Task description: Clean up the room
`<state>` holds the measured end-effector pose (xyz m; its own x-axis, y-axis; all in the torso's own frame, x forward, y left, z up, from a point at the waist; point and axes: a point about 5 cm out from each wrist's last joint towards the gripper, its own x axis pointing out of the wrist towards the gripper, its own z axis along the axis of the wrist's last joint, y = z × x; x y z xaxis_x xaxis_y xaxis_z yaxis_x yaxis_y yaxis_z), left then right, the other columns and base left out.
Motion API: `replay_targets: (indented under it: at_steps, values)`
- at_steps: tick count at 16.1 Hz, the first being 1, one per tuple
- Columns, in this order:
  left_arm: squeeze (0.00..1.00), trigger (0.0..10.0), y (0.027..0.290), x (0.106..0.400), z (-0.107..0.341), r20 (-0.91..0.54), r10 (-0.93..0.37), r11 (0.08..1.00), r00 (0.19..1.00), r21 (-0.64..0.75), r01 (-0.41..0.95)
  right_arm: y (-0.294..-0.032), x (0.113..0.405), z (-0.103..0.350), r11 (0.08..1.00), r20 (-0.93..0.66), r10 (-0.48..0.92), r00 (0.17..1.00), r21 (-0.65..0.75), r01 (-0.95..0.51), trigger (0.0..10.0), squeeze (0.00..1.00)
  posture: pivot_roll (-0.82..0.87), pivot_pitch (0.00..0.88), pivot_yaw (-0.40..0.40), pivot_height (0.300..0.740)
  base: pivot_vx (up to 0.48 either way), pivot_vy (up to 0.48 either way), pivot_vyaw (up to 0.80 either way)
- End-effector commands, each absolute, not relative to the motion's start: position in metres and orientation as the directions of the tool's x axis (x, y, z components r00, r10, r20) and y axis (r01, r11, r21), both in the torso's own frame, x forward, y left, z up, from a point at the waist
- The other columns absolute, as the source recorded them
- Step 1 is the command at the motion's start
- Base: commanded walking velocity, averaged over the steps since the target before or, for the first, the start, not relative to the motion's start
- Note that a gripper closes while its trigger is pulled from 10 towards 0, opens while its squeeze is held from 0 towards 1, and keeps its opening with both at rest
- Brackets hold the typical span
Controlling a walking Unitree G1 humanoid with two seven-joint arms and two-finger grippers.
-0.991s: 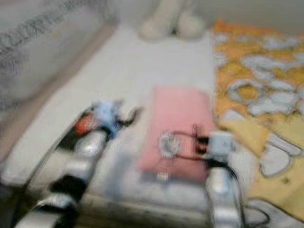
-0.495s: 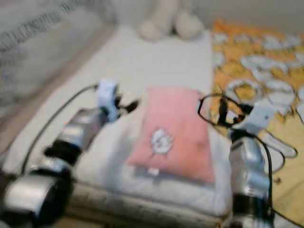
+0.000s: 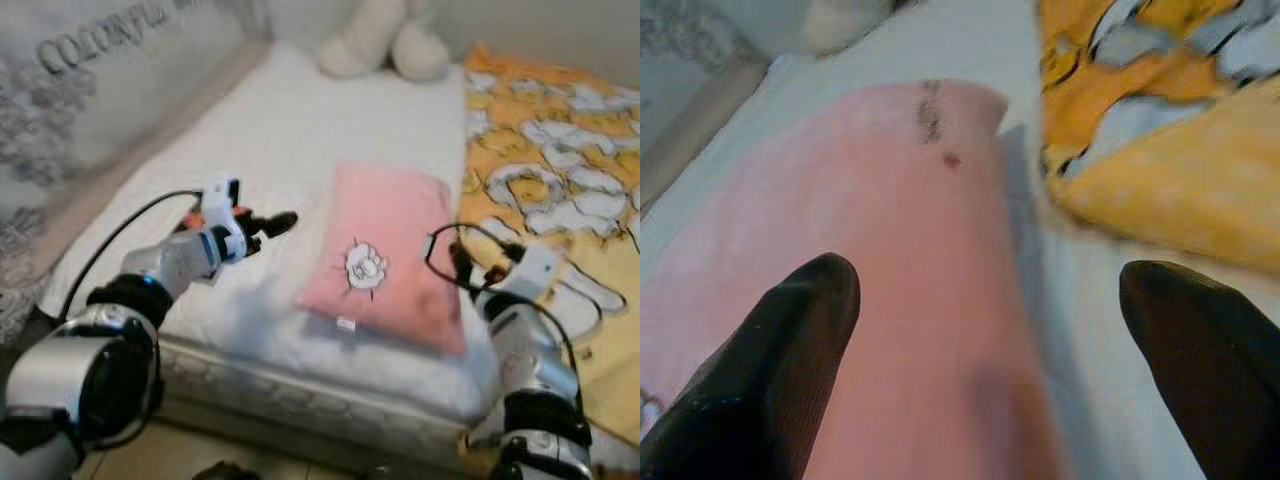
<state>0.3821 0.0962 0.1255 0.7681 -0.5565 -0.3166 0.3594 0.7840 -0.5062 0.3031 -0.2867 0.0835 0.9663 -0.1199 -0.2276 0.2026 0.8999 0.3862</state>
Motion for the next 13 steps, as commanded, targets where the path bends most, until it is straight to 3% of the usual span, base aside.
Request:
replay_targets:
  at_steps: [1, 3, 4, 5, 7, 9, 10, 13]
  values:
    - [0.00, 10.0, 0.084, 0.387, 0.138, -0.288, -0.572, 0.780, 0.768, -0.479, 0.402, -0.294, 0.307, 0.094, 0.907, -0.180, -0.158, 0.971, 0.363, 0.214, 10.0, 0.00, -0.05, 0.088, 0.049, 0.740, 0.000, 0.000, 0.00]
    - [0.00, 10.0, 0.072, 0.386, 0.138, -0.292, -0.587, 0.786, 0.755, -0.429, 0.446, -0.304, 0.307, 0.107, 0.928, -0.098, -0.230, 0.968, 0.279, 0.249, 10.0, 0.00, -0.06, 0.099, 0.055, 0.740, 0.000, 0.000, 0.00]
    - [0.00, 10.0, 0.079, 0.389, 0.141, -0.287, -0.525, 0.850, 0.801, -0.230, 0.475, -0.309, 0.299, 0.122, 0.949, -0.003, -0.288, 0.958, 0.133, 0.286, 10.0, 0.00, -0.09, 0.081, 0.060, 0.740, 0.000, 0.000, 0.00]
    - [0.00, 10.0, 0.093, 0.391, 0.149, -0.182, -0.466, 0.883, 0.866, -0.032, 0.469, -0.300, 0.280, 0.138, 0.952, 0.116, -0.303, 0.946, -0.004, 0.305, 10.0, 0.00, -0.11, 0.064, 0.064, 0.740, 0.000, 0.000, 0.00]
    - [0.00, 10.0, 0.110, 0.375, 0.150, -0.010, -0.476, 0.879, 0.879, 0.024, 0.476, -0.269, 0.242, 0.136, 0.951, 0.185, -0.262, 0.947, -0.119, 0.286, 10.0, 0.00, -0.11, 0.018, 0.065, 0.740, 0.000, 0.000, 0.00]
    - [0.00, 10.0, 0.131, 0.351, 0.144, 0.065, -0.392, 0.918, 0.918, -0.034, 0.394, -0.246, 0.207, 0.123, 0.940, 0.178, -0.301, 0.937, -0.113, 0.323, 10.0, 0.00, -0.08, 0.000, 0.067, 0.740, 0.000, 0.000, 0.00]
    - [0.00, 10.0, 0.131, 0.334, 0.138, 0.098, -0.387, 0.922, 0.917, 0.015, 0.387, -0.233, 0.194, 0.108, 0.933, 0.142, -0.331, 0.933, -0.095, 0.346, 10.0, 0.00, -0.06, 0.000, 0.055, 0.740, 0.000, 0.000, 0.00]
    - [0.00, 10.0, 0.124, 0.329, 0.127, 0.086, -0.406, 0.914, 0.910, 0.018, 0.406, -0.223, 0.196, 0.093, 0.935, 0.081, -0.333, 0.939, -0.098, 0.340, 10.0, 0.00, -0.04, 0.000, 0.052, 0.740, 0.000, -0.292, 0.00]
